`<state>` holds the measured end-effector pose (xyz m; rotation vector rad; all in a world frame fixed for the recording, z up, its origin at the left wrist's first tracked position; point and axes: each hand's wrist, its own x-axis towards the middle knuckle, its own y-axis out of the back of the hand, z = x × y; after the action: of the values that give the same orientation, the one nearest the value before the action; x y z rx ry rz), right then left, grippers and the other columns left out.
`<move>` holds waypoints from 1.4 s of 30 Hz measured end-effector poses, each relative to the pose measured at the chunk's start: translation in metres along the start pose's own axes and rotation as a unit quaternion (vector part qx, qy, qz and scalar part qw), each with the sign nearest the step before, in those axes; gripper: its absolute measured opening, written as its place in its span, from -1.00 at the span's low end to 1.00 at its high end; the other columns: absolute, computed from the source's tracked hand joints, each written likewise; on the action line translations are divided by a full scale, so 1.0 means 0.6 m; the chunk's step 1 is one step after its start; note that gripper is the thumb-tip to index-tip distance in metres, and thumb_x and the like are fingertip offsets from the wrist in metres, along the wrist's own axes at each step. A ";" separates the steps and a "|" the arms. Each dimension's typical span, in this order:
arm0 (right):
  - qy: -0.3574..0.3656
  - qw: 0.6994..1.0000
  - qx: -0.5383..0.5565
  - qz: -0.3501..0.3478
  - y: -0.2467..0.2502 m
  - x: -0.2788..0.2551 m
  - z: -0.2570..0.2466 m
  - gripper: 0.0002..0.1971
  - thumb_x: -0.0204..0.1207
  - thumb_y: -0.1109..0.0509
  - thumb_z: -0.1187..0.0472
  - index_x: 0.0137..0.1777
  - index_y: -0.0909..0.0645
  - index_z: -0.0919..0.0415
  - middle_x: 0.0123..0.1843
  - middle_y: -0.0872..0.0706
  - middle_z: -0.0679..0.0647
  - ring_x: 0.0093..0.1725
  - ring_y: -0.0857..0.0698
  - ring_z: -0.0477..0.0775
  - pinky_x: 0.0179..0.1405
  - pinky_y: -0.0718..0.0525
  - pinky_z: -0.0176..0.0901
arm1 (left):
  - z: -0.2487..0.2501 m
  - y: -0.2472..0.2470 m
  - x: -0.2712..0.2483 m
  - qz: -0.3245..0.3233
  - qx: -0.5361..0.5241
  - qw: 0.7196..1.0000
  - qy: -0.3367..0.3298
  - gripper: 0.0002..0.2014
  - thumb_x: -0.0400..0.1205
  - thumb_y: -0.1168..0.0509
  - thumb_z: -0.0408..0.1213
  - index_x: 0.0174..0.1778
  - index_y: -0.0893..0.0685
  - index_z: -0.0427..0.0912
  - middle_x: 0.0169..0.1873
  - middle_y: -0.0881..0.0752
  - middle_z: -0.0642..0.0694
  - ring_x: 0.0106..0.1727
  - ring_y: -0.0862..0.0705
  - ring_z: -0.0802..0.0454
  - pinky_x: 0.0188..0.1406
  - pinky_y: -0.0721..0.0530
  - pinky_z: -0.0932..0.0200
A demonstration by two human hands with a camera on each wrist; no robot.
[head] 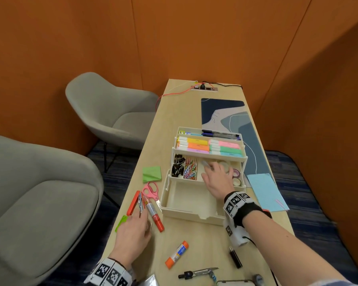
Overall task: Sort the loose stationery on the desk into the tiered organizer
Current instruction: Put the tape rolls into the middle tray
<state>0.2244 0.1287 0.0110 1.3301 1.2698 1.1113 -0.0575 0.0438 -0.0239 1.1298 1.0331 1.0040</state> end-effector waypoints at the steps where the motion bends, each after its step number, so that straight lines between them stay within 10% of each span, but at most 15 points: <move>1: 0.001 1.000 0.000 -0.006 0.002 0.002 0.002 -0.55 0.69 0.04 -0.03 0.51 -0.37 0.04 0.32 -0.45 0.03 0.40 -0.38 0.03 0.50 -0.05 0.35 | 0.000 0.000 0.000 0.002 -0.007 1.000 -0.007 -0.59 0.52 -0.32 -0.10 0.28 -0.46 -0.04 0.05 -0.55 0.00 -0.19 -0.65 0.04 -0.42 -0.47 0.24; 6: 0.027 0.999 0.025 -0.040 0.010 0.007 0.014 -0.55 0.70 0.03 -0.01 0.46 -0.45 0.14 0.40 -0.45 0.02 0.45 -0.39 0.00 0.54 -0.01 0.29 | 0.006 -0.002 -0.001 0.007 -0.012 0.999 -0.042 -0.60 0.28 -0.53 -0.12 -0.02 -0.58 -0.05 -0.19 -0.60 0.03 -0.50 -0.56 0.13 -0.66 -0.13 0.39; 12: 0.029 0.996 0.055 -0.068 0.027 0.004 0.014 -0.56 0.71 0.01 0.03 0.32 -0.59 0.21 0.56 -0.35 0.04 0.54 -0.30 0.01 0.57 -0.01 0.29 | 0.030 0.017 -0.008 0.021 -0.017 0.999 -0.043 -0.60 0.53 -0.34 -0.02 0.23 -0.49 -0.07 0.07 -0.56 -0.01 -0.22 -0.66 0.09 -0.44 -0.51 0.29; 17: 0.013 0.988 0.153 0.026 0.033 -0.063 0.013 -0.68 0.68 -0.12 0.03 0.28 -0.62 0.05 0.59 -0.26 0.09 0.59 -0.21 0.10 0.58 -0.12 0.23 | 0.090 0.081 0.009 0.060 -0.115 0.987 -0.097 -0.78 0.64 -0.22 0.03 0.06 -0.39 0.02 -0.03 -0.41 0.11 -0.24 -0.47 0.24 -0.43 -0.33 0.38; 24: -0.059 0.961 0.252 0.096 -0.005 -0.270 0.045 -0.80 0.61 -0.27 0.23 0.16 -0.63 0.03 0.24 -0.41 -0.03 0.30 -0.42 -0.05 0.29 -0.44 -0.12 | 0.175 0.110 0.093 0.067 -0.334 0.924 -0.175 -0.41 0.51 -0.44 -0.05 0.41 -0.35 -0.03 0.25 -0.46 0.08 0.16 -0.56 0.20 0.18 -0.55 0.28; 31: -0.141 0.964 0.222 0.041 -0.028 -0.399 0.080 -0.78 0.62 -0.26 0.21 0.17 -0.60 -0.08 0.27 -0.36 -0.14 0.29 -0.37 -0.20 0.39 -0.45 -0.14 | 0.233 0.123 0.203 0.058 -0.121 0.922 -0.364 -0.52 0.56 -0.37 -0.32 0.41 -0.49 -0.19 0.24 -0.55 -0.12 0.23 -0.54 -0.05 0.22 -0.53 0.05; 42: -0.163 0.964 0.207 0.044 -0.016 -0.433 0.098 -0.78 0.62 -0.24 0.18 0.18 -0.60 -0.09 0.23 -0.37 -0.16 0.24 -0.34 -0.20 0.31 -0.38 -0.17 | 0.250 0.115 0.264 -0.038 0.014 0.927 -0.372 -0.57 0.60 -0.28 -0.37 0.39 -0.48 -0.03 0.30 -0.53 0.01 0.18 -0.40 -0.06 0.15 -0.44 0.09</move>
<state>0.2690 -0.1336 -0.0065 1.8120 1.2429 0.6617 0.1169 0.1759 0.0432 1.3299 0.4660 0.4203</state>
